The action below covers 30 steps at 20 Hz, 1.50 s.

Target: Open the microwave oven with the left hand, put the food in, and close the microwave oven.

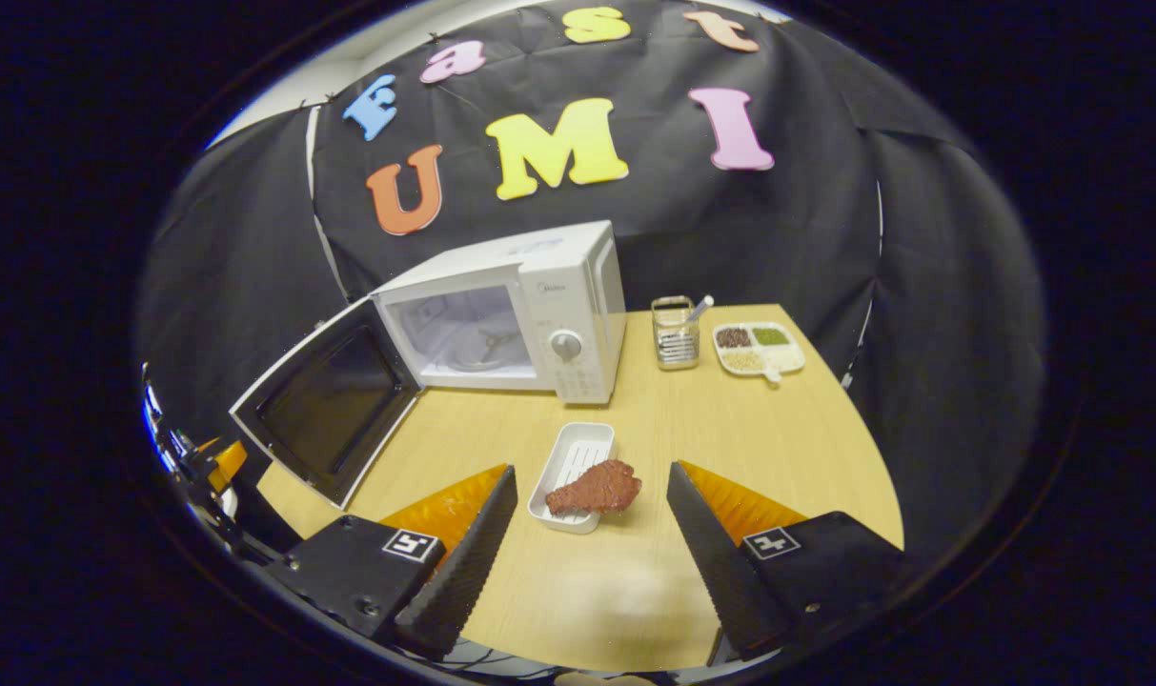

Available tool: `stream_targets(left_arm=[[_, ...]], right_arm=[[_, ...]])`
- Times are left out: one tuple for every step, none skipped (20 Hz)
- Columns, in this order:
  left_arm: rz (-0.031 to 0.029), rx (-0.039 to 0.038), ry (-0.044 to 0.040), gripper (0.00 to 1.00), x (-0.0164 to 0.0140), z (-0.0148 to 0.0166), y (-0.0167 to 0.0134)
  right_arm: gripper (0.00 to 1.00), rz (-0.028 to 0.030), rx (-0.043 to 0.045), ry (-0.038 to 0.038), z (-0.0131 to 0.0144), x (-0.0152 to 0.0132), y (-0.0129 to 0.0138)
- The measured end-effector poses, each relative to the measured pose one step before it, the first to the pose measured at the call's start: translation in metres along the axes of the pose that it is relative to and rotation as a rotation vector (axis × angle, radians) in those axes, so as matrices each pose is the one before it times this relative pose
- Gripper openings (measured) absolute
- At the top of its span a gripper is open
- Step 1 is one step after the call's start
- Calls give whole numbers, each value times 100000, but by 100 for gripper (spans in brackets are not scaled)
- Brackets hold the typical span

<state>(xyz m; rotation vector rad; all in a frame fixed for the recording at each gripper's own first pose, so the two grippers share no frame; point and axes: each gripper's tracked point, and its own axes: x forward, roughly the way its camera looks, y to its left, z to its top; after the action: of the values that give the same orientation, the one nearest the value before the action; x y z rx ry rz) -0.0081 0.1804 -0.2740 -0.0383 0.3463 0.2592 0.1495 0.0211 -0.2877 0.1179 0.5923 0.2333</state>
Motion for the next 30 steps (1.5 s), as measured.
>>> stream_targets(left_arm=[[-952,-277,-627,96,-602,640,-1284],[-1189,79,-730,96,-708,844,-1370],[-960,16,-1269,96,-547,1017,-1321],[-1560,-227,-1147,96,-359,1218,-1486],[-961,-759,-1176,96,-290,1189,-1430],[-404,-567,-1125,96,-234,1102,-1262],[48,-369,-1252,96,14,1122,-1096],[481,169,-1141,96,48,976,-989],[905,688,-1304,96,75,1013,-955],[799,456,-698,96,79,898,-921],[1080,832,-1164,96,5,882,-861],[1025,1277,-1405,96,85,809,-576],[758,789,-105,96,-49,637,-727],[777,612,-209,96,-9,527,-492],[215,210,-155,96,-20,389,-677],[724,190,-267,96,-74,393,-466],[-443,104,-228,96,52,299,-533],[88,233,-168,96,-78,77,-195],[-894,409,-81,96,58,157,-403],[51,515,-112,96,90,140,-118],[-727,250,-233,96,74,-13,83],[-737,-122,-103,96,118,62,93],[-715,-295,-253,96,159,-11,197],[-1069,-601,60,96,239,-133,132],[-559,-405,-298,96,117,30,459],[199,10,-1236,96,129,207,703],[-448,408,-529,96,139,58,798],[-1485,63,-349,96,183,-168,331],[-1698,117,-387,96,76,-19,450],[-2119,223,36,96,51,-13,543]], right_arm=[[89,2634,4063,4425,-647,1335,-653],[88,2154,3697,3831,-459,1368,-485],[99,752,1704,2490,-176,1206,-861],[98,506,892,1734,146,1061,-689],[98,2115,1404,2187,73,859,-154],[85,3813,1689,2124,59,728,185],[84,3828,1044,2660,-212,562,349],[80,2248,473,2832,-110,645,-51],[75,1898,443,2935,-270,585,-96],[74,1105,643,4034,-474,573,-214],[78,2498,1436,3247,-451,485,-77],[77,3121,2284,2667,-240,422,274],[57,2147,2498,2121,-176,305,54],[50,776,2069,2412,-51,287,-295],[31,2173,3044,1511,-54,169,209],[39,1488,2480,881,144,96,148],[24,1589,1685,178,86,-138,280],[13,736,-521,1054,116,-14,99],[18,841,-1274,-14,120,-45,254],[8,226,-1788,268,90,-148,268],[16,1,-1358,-761,121,-379,378],[16,-110,-1372,-1383,384,-424,474],[15,-287,-1492,-1653,348,-533,612],[15,-404,-1462,-1868,533,-527,719],[15,-701,-964,-2323,498,-447,711],[15,-453,-260,-2638,664,-446,933],[15,-410,709,-3163,658,-406,1111],[16,134,883,-3332,704,-303,1338],[15,-120,1083,-3867,691,-191,1487],[15,-332,1480,-5067,926,151,1401]])
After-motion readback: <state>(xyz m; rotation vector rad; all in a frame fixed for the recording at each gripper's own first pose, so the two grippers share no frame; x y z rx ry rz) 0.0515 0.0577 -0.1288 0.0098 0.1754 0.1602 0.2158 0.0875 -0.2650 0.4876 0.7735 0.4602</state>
